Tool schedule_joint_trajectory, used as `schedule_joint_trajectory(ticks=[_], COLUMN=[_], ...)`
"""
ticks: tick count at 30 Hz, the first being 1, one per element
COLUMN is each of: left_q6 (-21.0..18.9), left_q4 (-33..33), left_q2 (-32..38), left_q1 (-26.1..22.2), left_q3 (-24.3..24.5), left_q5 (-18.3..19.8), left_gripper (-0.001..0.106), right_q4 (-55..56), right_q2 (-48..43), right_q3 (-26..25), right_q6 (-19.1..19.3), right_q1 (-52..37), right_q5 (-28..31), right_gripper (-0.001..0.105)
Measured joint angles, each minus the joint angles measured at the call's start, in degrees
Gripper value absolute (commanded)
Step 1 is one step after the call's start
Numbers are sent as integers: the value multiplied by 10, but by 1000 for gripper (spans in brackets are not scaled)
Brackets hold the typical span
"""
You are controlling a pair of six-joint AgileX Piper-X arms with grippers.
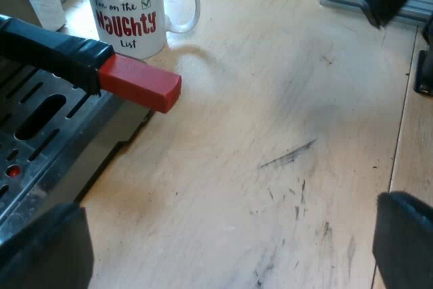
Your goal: Grind coffee beans and then tamp
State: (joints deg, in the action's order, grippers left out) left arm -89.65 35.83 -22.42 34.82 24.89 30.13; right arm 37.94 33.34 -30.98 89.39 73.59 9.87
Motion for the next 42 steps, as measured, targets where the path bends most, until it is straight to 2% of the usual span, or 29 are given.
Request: schedule_joint_trajectory(ticks=[2, 7, 9, 13, 19, 22, 24, 28, 37, 42], left_q6=[0, 0, 0, 0, 0, 0, 0, 0, 0, 0], left_q4=[0, 0, 0, 0, 0, 0, 0, 0, 0, 0], left_q2=[0, 0, 0, 0, 0, 0, 0, 0, 0, 0], left_q1=[0, 0, 0, 0, 0, 0, 0, 0, 0, 0], left_q3=[0, 0, 0, 0, 0, 0, 0, 0, 0, 0], left_q5=[0, 0, 0, 3, 16, 16, 16, 16, 16, 16], left_gripper=[85, 85, 85, 85, 82, 71, 68, 67, 67, 67], right_q4=[-28, -97, -120, -170, -244, -288, -316, -367, -453, -462], right_q2=[0, 0, 0, 23, 111, 154, 181, 237, 321, 343], right_q3=[14, 59, 72, 80, 80, 80, 80, 80, 80, 80], right_q6=[-18, -91, -108, -114, -124, -123, -129, -148, -148, -148], right_q1=[26, 109, 133, 182, 200, 200, 200, 200, 200, 200], right_q5=[27, 161, 201, 290, 358, 397, 424, 462, 539, 553], right_gripper=[22, 21, 21, 21, 21, 21, 21, 21, 21, 21])
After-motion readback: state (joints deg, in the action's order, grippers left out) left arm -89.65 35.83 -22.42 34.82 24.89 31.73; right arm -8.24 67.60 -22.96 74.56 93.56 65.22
